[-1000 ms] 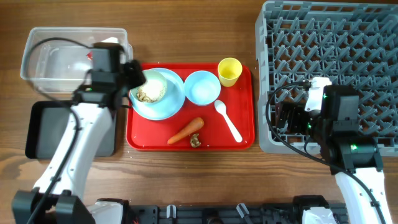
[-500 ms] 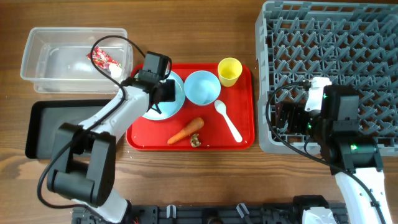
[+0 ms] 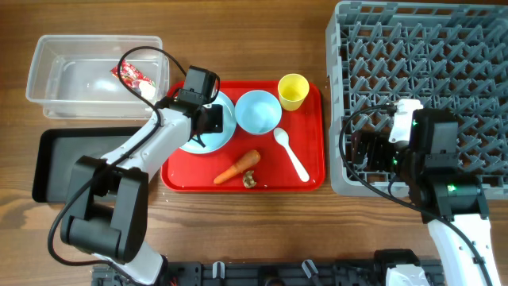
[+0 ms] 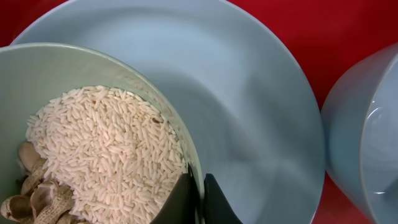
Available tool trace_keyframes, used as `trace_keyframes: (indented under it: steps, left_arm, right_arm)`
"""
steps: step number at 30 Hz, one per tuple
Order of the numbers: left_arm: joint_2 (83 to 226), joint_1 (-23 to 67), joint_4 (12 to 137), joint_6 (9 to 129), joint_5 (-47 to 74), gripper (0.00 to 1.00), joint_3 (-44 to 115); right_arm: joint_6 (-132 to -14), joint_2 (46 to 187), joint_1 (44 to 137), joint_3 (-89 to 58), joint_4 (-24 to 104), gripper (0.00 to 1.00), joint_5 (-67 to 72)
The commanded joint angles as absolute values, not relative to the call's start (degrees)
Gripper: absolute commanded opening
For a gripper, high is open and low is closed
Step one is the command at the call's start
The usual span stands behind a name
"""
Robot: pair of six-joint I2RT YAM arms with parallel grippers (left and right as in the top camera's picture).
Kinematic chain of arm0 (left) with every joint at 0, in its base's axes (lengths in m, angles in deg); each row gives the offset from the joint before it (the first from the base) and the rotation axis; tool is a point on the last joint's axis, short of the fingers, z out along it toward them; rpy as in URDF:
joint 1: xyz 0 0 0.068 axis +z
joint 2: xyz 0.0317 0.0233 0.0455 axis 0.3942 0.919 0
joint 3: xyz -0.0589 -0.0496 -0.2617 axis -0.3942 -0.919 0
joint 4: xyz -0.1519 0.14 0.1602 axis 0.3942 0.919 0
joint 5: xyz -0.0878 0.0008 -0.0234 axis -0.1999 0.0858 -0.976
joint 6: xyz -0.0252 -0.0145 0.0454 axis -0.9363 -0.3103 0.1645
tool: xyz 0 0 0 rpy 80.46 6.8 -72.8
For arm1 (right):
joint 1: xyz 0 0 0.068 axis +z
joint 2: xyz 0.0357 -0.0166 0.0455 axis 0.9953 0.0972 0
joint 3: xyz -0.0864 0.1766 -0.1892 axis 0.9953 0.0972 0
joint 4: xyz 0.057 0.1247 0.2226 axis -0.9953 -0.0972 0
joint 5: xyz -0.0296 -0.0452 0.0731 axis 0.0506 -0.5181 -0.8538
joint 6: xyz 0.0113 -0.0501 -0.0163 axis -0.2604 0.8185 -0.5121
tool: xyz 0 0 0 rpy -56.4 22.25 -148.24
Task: Sort waste into correct bins and load items into the dishwasher rack
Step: 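Grasp the rim of the green rice bowl with the left gripper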
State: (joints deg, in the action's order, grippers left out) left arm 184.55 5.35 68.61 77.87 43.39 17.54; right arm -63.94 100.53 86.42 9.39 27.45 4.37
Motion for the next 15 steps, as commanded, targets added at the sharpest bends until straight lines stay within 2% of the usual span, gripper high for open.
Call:
trace_keyframes:
  steps: [1,15]
  left_arm:
    - [184.55,5.31,70.84,77.24,42.19,0.04,16.75]
    - [172.57,5.33,78.29,77.22,42.19,0.04,16.80]
  right_arm:
    - [-64.03,100.57,86.71,7.94,27.23,1.00,3.84]
    - [-64.01,100.57,86.71,7.92,27.19,1.00,3.84]
